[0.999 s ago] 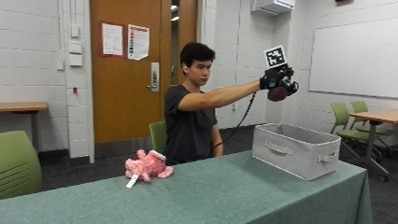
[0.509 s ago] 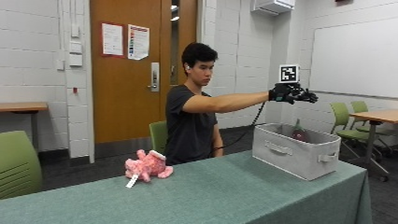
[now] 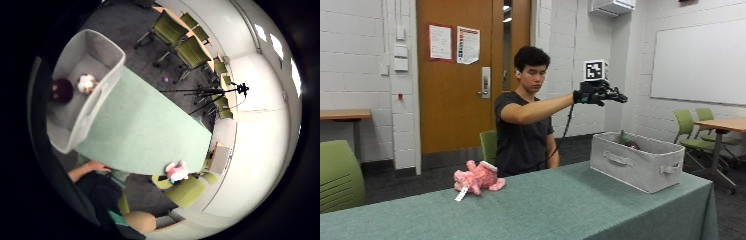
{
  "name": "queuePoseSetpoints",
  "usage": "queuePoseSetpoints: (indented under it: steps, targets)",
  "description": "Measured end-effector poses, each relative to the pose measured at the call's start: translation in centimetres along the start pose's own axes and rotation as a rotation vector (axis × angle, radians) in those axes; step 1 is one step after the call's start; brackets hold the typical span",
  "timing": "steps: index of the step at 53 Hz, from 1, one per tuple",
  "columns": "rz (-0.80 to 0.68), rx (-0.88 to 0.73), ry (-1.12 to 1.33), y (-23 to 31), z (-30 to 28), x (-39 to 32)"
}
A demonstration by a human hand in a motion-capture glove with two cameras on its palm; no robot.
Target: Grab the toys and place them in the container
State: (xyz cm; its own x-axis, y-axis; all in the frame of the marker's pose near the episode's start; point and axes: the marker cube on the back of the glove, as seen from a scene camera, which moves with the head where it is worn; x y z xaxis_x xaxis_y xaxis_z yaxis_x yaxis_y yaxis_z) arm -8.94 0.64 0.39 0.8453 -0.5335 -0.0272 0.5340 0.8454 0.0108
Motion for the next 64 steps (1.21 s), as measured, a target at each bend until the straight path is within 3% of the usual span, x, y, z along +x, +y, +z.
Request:
queuePoseSetpoints:
  steps: [3, 10, 30, 48, 64]
  targets:
    - [-0.036, 0.025, 0.008, 3.6, -0.9, 2.2]
    - [0.181, 0.065, 0.131, 9.9, -1.5, 7.6]
    - [0.482, 0.055, 0.123, 29.2, 1.4, 19.0]
    - [0.635, -0.05, 0.024, 38.6, 13.0, 28.2]
    - [0.705, -0.164, -0.025, 41.6, 22.1, 30.6]
